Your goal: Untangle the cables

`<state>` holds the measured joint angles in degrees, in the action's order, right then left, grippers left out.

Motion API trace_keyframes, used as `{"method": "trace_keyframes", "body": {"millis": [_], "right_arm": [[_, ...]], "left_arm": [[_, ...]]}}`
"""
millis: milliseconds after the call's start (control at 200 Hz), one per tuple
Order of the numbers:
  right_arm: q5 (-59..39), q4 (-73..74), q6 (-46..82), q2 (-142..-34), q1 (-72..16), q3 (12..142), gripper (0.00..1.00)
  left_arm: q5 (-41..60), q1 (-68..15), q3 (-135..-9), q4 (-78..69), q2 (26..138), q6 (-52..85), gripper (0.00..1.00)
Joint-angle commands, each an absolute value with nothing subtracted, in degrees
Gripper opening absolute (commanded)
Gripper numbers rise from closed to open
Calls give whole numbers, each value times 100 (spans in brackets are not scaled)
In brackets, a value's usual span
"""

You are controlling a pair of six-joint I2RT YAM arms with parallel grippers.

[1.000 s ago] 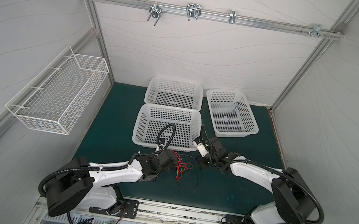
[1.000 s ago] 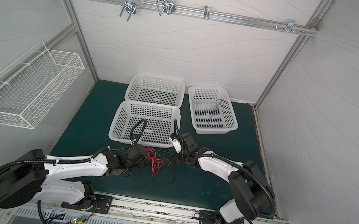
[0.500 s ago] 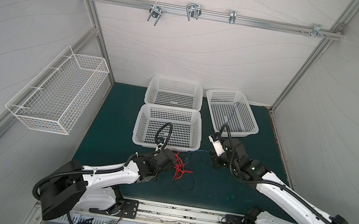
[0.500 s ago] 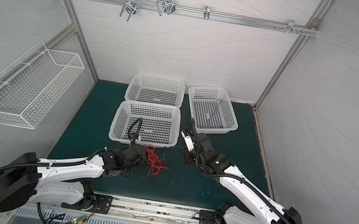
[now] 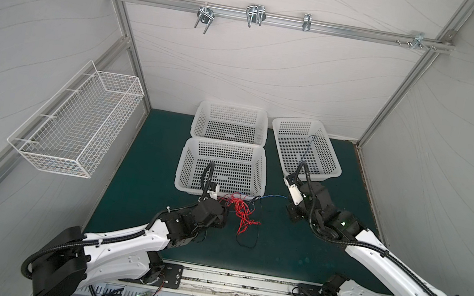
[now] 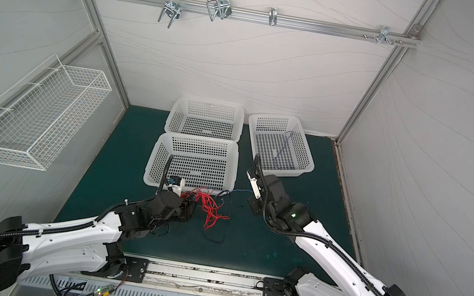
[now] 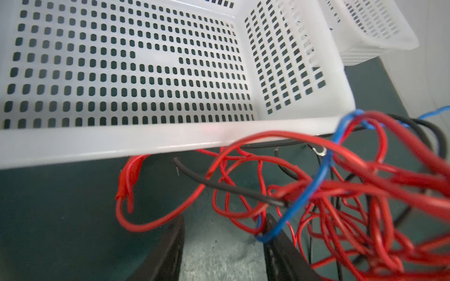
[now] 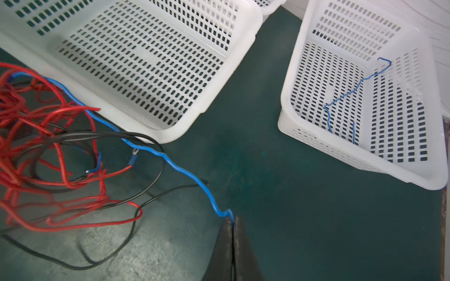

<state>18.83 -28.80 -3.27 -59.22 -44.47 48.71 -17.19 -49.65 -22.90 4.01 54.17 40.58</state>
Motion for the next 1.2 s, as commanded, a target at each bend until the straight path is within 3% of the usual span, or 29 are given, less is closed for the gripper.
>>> {"method": "trace_keyframes", "body": {"millis": [0,110,190,255,350,465,565,966,1196], "right_arm": [[2696,-2869,-431,-6041,-4329,5087,0],[2853,-2777,-512,-6110,-4310,5088,0],[2821,-2777,-521,-6126,-4214,5120,0],[2606,-2677,-566,-6095,-4175,5107,0],[2100,-2477,-728,-5989,-4175,5041,0],[1588,-2230,-853,-5833,-4175,4952,0],[1056,-1963,-912,-5638,-4176,4857,0],[-32,-2001,-757,-5294,-4145,5098,0],[-544,-2098,-534,-5082,-3931,5120,0]], "left_arm": [[-1874,-4904,-2188,577,5010,3858,43],[-2140,-4904,-2120,881,4655,3981,15],[-2302,-4904,-2045,1063,4467,4111,5],[-2344,-4904,-1990,1111,4359,4181,4],[-2241,-4904,-1928,1023,4285,4145,10],[-1897,-4904,-1955,763,4289,3859,35],[-1580,-4905,-1993,428,4340,3585,48],[-918,-4907,-2206,-429,5187,3064,63],[-1130,-4904,-2066,-895,5546,2930,64]]}}
